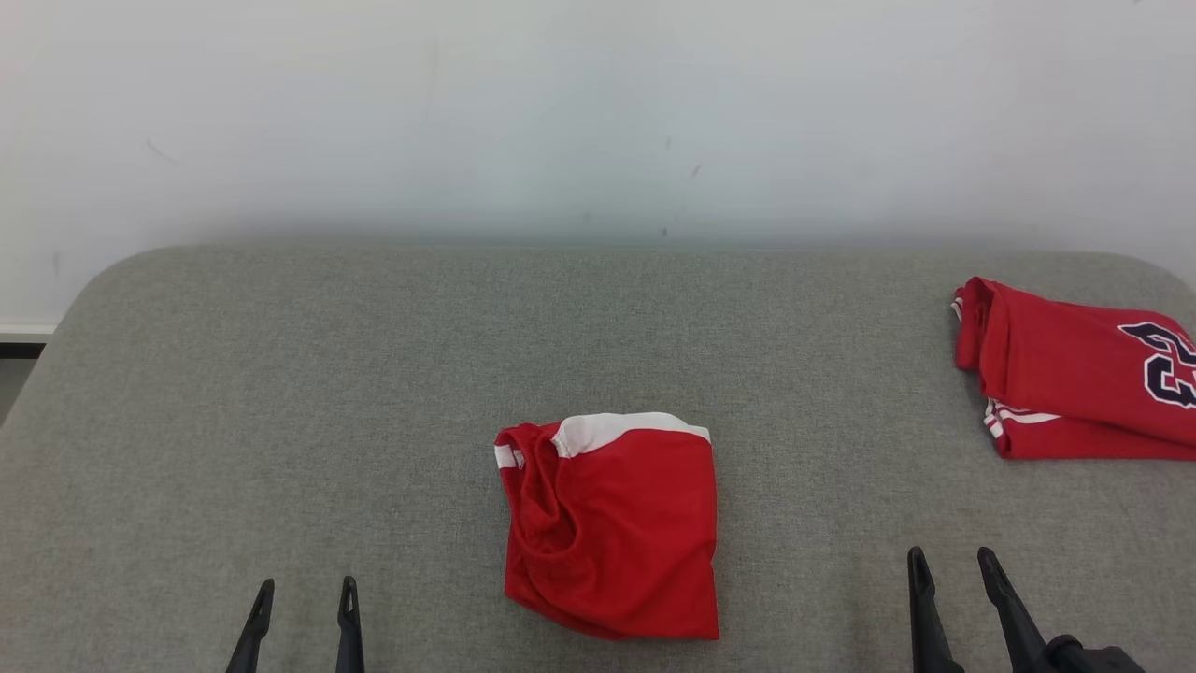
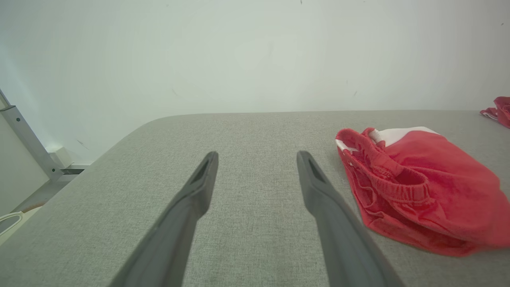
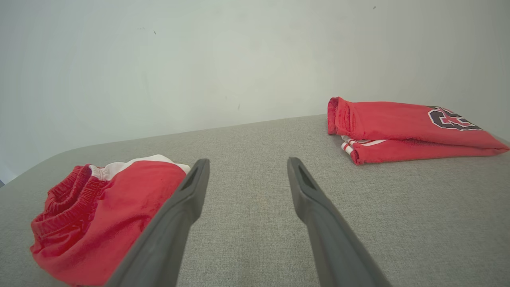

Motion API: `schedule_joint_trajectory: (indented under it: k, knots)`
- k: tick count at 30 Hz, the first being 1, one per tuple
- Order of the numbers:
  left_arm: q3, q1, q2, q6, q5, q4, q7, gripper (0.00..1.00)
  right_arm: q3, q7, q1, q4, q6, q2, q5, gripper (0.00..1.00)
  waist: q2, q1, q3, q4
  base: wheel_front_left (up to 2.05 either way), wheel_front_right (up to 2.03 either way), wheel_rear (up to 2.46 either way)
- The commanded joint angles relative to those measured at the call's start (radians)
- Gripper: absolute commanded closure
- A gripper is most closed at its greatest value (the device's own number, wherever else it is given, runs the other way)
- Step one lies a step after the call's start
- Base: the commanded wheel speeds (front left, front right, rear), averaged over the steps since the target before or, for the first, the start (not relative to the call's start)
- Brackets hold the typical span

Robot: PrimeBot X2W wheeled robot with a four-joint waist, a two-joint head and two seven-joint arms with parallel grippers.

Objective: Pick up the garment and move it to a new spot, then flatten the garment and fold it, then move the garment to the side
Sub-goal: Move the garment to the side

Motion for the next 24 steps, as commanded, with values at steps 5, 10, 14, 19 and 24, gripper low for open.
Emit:
schedule_joint_trajectory:
  k: [5, 10, 14, 19, 24]
  knots:
    - [0.006, -0.001, 0.000, -0.004, -0.002, 0.007, -0.002, 0.00, 0.010, 0.000, -0.004, 0.001, -0.002, 0.001, 0.008, 0.00, 0.0000, 0.0000, -0.001, 0.005, 0.00, 0.00, 0.00]
    - [0.001, -0.003, 0.000, -0.004, -0.009, 0.008, -0.002, 0.00, 0.057, 0.000, -0.066, 0.011, -0.002, 0.001, -0.007, 0.00, 0.0000, 0.0000, 0.002, 0.013, 0.00, 0.00, 0.00]
    - [-0.011, -0.010, 0.000, -0.005, -0.012, 0.012, -0.002, 0.00, 0.105, 0.000, -0.150, 0.072, -0.002, 0.001, -0.009, 0.00, 0.0000, 0.0000, 0.002, 0.029, 0.00, 0.00, 0.00]
    - [-0.018, -0.011, 0.000, -0.002, -0.017, 0.012, -0.002, 0.00, 0.155, 0.000, -0.246, 0.182, -0.002, 0.001, 0.013, 0.00, 0.0000, 0.0000, 0.001, 0.051, 0.00, 0.00, 0.00]
    - [-0.030, -0.010, 0.000, -0.003, -0.025, 0.019, -0.002, 0.00, 0.199, 0.000, -0.369, 0.397, -0.002, 0.000, 0.060, 0.00, 0.0000, 0.0000, 0.000, 0.085, 0.00, 0.00, 0.00]
